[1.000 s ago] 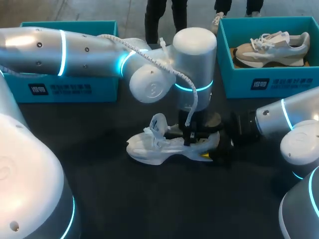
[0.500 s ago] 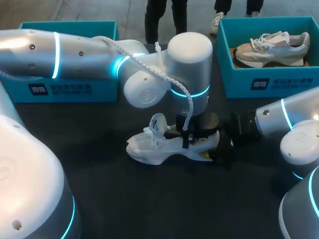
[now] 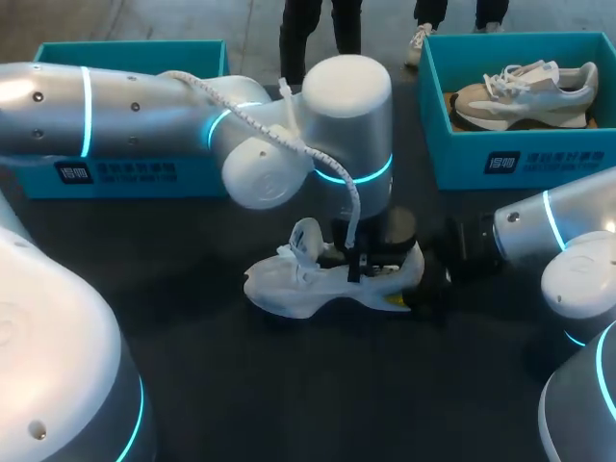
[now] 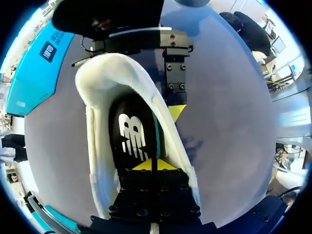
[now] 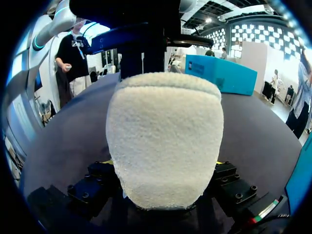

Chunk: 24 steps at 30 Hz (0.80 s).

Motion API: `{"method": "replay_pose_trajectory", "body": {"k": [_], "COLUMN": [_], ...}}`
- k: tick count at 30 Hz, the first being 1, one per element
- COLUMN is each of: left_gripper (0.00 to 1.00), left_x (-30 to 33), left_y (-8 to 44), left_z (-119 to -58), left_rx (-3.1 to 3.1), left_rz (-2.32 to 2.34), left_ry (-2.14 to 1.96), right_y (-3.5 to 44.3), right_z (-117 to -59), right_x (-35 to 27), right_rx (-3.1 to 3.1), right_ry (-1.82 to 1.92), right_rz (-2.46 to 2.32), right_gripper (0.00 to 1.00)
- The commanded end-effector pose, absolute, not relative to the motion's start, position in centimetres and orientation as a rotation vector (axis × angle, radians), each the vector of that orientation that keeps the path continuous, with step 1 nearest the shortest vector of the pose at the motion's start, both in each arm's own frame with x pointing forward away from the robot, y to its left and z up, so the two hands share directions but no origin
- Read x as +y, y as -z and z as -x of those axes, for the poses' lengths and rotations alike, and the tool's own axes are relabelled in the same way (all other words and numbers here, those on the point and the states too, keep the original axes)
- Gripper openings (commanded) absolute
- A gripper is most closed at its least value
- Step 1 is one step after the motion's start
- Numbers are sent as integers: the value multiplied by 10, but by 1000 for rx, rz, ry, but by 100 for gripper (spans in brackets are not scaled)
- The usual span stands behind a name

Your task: Take the shoe out of the shoebox, open the shoe tongue, remove and reinsert the insole, then place the shoe into the shoebox

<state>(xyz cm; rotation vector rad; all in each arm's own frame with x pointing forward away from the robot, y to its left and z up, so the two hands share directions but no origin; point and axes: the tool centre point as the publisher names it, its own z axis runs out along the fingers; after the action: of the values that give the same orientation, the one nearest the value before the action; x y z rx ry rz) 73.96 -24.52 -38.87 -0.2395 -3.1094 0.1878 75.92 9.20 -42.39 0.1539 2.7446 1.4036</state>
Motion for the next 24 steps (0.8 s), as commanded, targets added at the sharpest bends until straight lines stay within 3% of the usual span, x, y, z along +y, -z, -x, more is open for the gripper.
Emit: {"method": "replay_pose_trajectory", "body": {"k": [1,24], "left_gripper": [0,0], "left_x": [-236,-220], "left_y": [380,362], "left_z": [-739,-746], "left_rx": [-3095,-2974], "left_rz": [242,188], "left_ry": [-246,-488], "right_y": [425,425], "right_z": [-760,-760], "right_x": [95,95], "right_rx": [2748,2748], "right_ry": [-1394,-1394], "right_rz": [-157,-157], "right_gripper": [0,0]}}
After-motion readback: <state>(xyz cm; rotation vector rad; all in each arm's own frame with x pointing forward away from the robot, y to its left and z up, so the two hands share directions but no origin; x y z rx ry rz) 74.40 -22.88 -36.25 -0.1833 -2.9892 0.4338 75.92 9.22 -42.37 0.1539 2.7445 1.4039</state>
